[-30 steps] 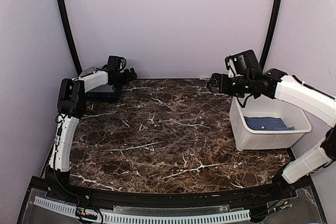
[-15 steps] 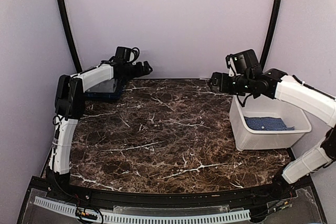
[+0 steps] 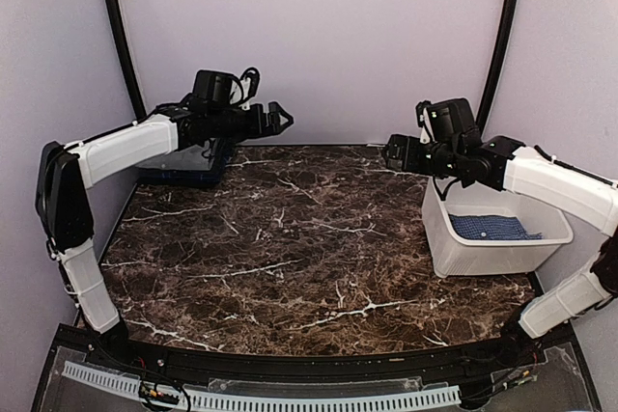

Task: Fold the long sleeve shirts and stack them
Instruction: Reset both arms

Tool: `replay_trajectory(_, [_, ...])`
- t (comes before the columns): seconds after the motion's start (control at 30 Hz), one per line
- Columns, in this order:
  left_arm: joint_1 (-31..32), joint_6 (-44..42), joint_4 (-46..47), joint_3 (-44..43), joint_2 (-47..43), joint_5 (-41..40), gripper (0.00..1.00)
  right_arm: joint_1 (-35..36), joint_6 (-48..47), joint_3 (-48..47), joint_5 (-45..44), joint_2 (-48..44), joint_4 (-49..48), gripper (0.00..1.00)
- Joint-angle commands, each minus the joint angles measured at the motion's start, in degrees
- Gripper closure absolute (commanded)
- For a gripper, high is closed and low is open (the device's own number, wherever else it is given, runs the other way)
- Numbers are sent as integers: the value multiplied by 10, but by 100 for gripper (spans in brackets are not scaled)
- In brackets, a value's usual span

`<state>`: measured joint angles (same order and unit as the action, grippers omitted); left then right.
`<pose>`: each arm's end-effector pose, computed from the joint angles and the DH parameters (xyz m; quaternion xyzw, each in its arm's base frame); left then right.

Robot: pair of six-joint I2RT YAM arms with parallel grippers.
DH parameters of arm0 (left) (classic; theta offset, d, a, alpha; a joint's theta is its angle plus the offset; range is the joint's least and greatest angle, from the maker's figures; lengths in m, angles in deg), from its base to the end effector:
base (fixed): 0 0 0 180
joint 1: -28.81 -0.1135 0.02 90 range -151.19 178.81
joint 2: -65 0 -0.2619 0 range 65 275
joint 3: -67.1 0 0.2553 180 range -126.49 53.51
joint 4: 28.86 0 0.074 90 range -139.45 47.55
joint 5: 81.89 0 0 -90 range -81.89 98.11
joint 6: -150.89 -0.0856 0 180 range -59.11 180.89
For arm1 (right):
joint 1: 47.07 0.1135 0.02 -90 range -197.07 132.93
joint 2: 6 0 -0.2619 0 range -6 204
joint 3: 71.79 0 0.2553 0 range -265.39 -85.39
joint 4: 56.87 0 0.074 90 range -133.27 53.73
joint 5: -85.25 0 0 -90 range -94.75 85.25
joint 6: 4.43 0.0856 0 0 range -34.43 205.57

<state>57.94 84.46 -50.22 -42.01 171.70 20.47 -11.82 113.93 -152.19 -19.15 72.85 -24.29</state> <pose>0.4273 -0.2591 0.3239 0.1017 0.8051 -0.3349 0.4788 0.3055 0.1898 0.2965 0.0097 0.8658 0.1646 0.4725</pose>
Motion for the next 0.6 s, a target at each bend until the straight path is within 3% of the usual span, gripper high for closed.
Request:
replay_trajectory(0.0, [4, -3, 29, 100, -99, -17, 1, 4, 0, 9, -1, -16, -50, 1])
replay_trajectory(0.23, [5, -12, 36, 209, -201, -37, 1, 4, 17, 17, 8, -9, -76, 1])
replay_trajectory(0.57, [4, 1, 50, 257, -244, -27, 1, 4, 26, 33, 21, -6, -92, 1])
